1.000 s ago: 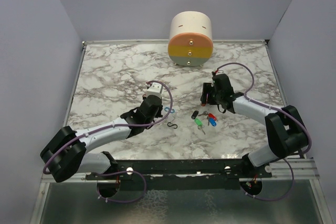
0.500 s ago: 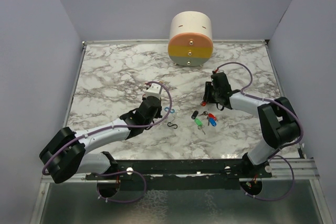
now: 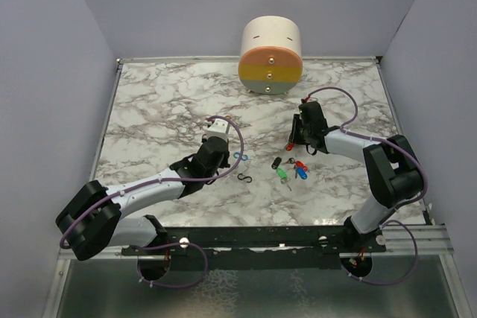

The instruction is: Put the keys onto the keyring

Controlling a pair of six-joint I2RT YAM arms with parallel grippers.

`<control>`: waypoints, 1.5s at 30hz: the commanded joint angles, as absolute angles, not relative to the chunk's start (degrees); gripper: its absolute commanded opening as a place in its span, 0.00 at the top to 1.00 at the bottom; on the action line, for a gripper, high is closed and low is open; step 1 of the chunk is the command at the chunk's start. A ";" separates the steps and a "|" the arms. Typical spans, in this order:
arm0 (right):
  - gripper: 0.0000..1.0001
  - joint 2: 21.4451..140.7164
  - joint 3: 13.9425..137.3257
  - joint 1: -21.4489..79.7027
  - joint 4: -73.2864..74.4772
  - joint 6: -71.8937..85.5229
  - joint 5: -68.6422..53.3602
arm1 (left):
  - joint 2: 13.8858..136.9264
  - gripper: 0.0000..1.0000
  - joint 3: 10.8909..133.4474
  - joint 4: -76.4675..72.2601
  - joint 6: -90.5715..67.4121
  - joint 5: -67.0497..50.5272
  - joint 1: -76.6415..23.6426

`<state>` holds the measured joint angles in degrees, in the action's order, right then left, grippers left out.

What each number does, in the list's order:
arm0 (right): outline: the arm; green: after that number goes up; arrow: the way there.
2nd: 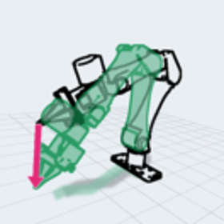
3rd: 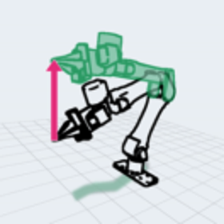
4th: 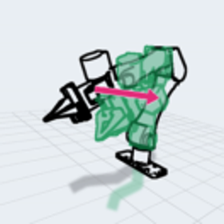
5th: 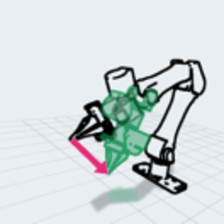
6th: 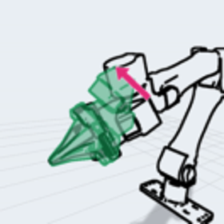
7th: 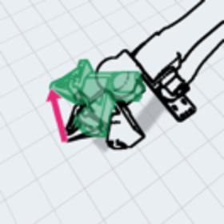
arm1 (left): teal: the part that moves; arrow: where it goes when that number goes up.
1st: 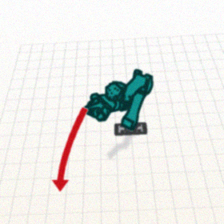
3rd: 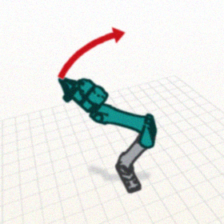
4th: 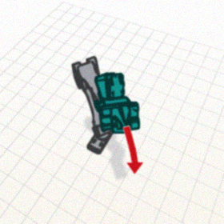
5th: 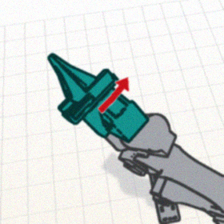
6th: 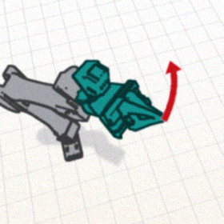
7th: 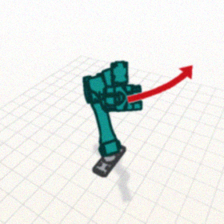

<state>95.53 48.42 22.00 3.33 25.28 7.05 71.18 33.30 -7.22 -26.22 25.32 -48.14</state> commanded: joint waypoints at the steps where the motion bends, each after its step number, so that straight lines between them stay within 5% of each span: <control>1: 0.73 95.39 49.57 21.54 1.44 25.61 9.09 | 70.49 1.00 32.88 -8.52 -25.83 25.52 -48.40; 32: 0.96 96.05 50.01 20.98 2.29 24.52 8.06 | 70.11 1.00 33.37 -7.85 -25.45 26.09 -48.38; 45: 0.99 83.19 43.48 22.47 -4.96 14.20 0.19 | 76.36 1.00 41.70 -7.89 -23.28 25.49 -48.35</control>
<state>87.13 45.28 21.50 -0.01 19.11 4.78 74.00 37.47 -6.81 -24.84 25.34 -48.14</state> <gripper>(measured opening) 0.012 0.020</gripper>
